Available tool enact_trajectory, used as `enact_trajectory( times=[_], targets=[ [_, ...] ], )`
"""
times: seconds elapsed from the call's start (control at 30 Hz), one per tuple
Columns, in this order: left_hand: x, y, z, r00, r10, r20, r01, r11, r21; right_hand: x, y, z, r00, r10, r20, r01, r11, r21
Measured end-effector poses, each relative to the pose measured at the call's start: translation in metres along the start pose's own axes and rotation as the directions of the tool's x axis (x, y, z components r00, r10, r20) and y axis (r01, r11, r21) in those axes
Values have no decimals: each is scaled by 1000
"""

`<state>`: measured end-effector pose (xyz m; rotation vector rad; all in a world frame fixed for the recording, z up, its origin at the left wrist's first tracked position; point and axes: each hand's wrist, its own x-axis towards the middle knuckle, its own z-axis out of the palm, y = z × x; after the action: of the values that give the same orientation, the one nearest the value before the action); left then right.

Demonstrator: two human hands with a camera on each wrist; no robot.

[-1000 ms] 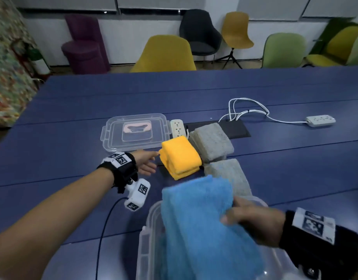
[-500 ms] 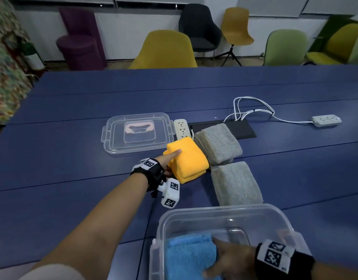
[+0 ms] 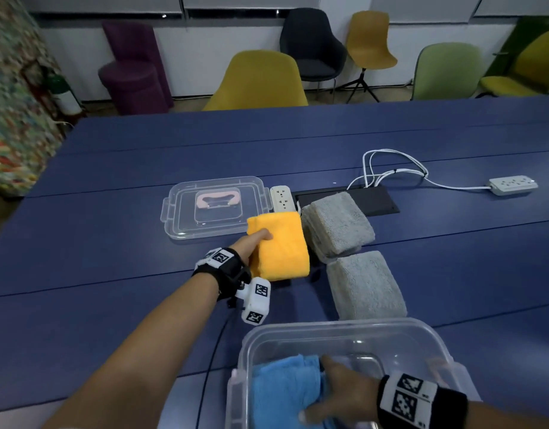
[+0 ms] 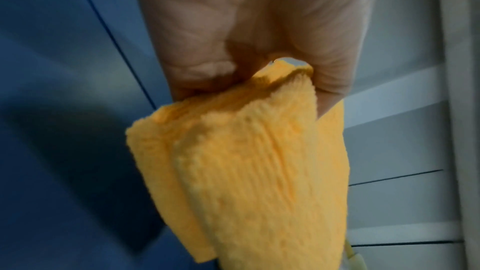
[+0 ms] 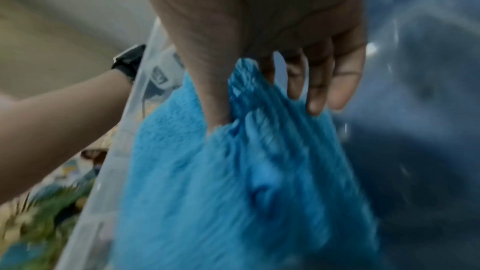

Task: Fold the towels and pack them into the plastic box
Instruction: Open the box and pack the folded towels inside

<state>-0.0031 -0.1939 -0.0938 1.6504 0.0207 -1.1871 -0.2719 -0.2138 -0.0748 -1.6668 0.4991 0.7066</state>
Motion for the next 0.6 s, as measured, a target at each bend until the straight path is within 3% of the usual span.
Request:
enact_trajectory(
  times=[0.13,0.2,0.27,0.33,0.4,0.43,0.47,0.53,0.6],
  targets=[
    [-67,22,-9,994,108,15,-107,993,-58,-31,-30,-20,996,-80,43,82,995,-63],
    [-97,29,-16,988,155,6,-154,985,-80,-44,-44,-32,999,-3,53,18,957,-289],
    [-130,34,-16,977,209,33,-206,974,-93,-58,-58,-54,998,43,-51,-60,914,-401],
    [-162,34,-9,965,260,41,-255,963,-91,-76,-75,-69,971,-97,-219,25,951,-308],
    [-190,31,1,952,305,27,-302,950,-72,-92,-87,-80,870,-271,-411,243,963,-120],
    [-204,28,6,950,309,38,-306,950,-66,-99,-90,-85,838,-292,-461,328,945,-2],
    [-213,24,12,952,299,71,-296,954,-46,-106,-91,-87,851,-293,-436,372,922,107],
    [-228,13,27,952,247,180,-251,968,0,-110,-81,-86,918,-309,-250,379,871,314],
    [-233,0,44,945,193,264,-209,977,33,-113,-68,-80,937,-331,-113,347,844,410]
  ],
)
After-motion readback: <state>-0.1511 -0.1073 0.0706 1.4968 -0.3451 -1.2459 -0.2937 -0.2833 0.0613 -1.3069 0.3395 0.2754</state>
